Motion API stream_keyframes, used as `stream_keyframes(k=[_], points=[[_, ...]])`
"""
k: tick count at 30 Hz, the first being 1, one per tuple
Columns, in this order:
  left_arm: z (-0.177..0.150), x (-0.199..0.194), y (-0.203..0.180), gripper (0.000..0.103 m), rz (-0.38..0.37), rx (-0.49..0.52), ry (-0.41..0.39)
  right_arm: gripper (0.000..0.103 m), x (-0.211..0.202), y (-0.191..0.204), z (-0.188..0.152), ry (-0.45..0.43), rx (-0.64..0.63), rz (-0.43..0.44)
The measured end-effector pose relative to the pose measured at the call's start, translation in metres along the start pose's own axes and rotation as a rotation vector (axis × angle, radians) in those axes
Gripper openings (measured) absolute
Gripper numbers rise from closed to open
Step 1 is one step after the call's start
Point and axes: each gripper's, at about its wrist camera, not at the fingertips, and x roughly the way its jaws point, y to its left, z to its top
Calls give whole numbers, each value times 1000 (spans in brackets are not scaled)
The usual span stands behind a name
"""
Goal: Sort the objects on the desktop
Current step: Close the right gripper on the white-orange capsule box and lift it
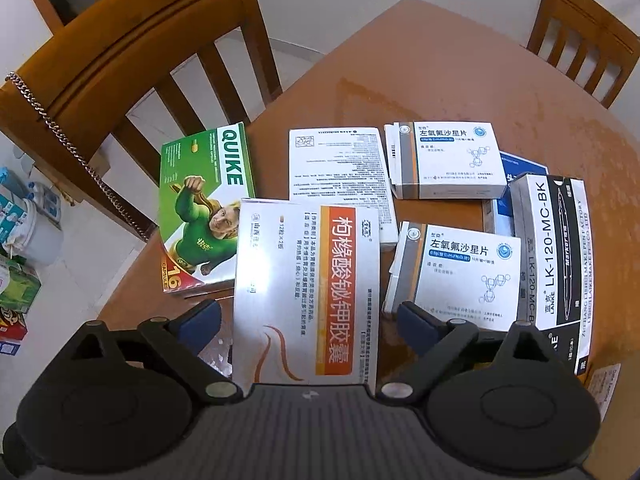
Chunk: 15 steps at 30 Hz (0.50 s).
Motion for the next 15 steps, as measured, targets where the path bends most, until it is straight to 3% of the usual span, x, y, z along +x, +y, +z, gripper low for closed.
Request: stream_keyframes(k=[15], points=[[1,6,0,103,1,-5,6,98,7,0,-4,4,-1,-7]])
